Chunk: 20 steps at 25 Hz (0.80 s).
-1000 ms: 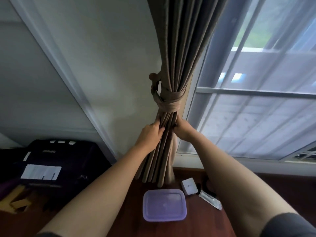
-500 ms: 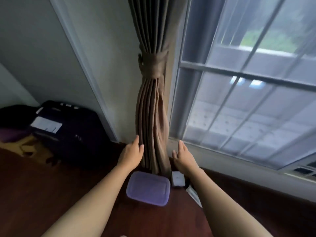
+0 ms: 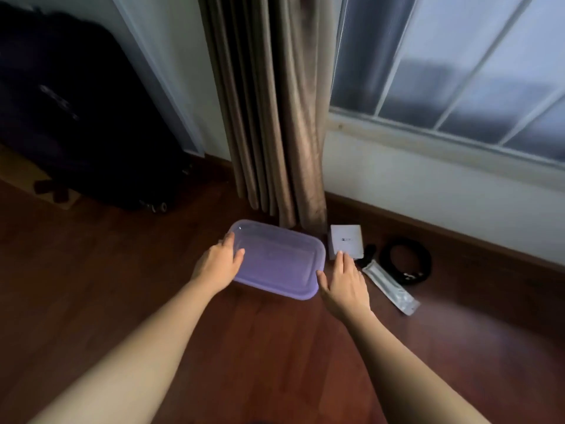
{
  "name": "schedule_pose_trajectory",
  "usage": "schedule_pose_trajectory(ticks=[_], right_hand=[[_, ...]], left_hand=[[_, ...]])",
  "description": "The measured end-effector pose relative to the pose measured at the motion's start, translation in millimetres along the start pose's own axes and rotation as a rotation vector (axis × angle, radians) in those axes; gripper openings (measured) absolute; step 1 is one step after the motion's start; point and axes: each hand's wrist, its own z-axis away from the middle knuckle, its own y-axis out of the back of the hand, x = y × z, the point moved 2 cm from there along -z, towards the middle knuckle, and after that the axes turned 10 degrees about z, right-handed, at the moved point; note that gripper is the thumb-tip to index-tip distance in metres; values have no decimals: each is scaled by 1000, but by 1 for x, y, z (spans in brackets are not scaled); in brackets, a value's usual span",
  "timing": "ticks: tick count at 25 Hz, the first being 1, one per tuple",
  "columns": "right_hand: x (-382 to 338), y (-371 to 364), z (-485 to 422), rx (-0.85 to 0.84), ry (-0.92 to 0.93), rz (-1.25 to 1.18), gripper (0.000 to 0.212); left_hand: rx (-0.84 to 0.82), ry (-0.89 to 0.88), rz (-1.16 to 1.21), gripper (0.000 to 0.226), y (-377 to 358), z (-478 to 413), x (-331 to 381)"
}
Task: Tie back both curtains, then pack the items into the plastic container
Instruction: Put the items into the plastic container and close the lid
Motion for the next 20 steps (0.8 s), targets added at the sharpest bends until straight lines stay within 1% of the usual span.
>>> schedule_pose_trajectory(ticks=[4, 7, 9, 11, 14, 16, 17, 20], right_hand=[[22, -109, -61, 27, -85, -80, 75], [32, -160, -94, 51, -147, -191, 79], [35, -181, -112, 23, -165, -298, 82], [32, -192, -126, -3, -143, -377, 81], [29, -198, -132, 11, -123, -400, 71], [36, -193, -119, 5, -138, -413, 67], [43, -192, -109, 1, -129, -413, 66], [88, -187, -72, -25, -136, -384, 67]], left_hand=[[55, 80, -6, 61, -76, -71, -76], [101, 168, 14, 64, -116, -115, -116], [136, 216, 58, 66, -130, -135, -135], [172, 265, 142, 67, -141, -149, -147], [165, 322, 214, 63, -148, -159, -156], [150, 302, 186, 54, -145, -151, -160], [135, 265, 166, 47, -142, -144, -160], [-11, 101, 122, 27, -138, -120, -134]])
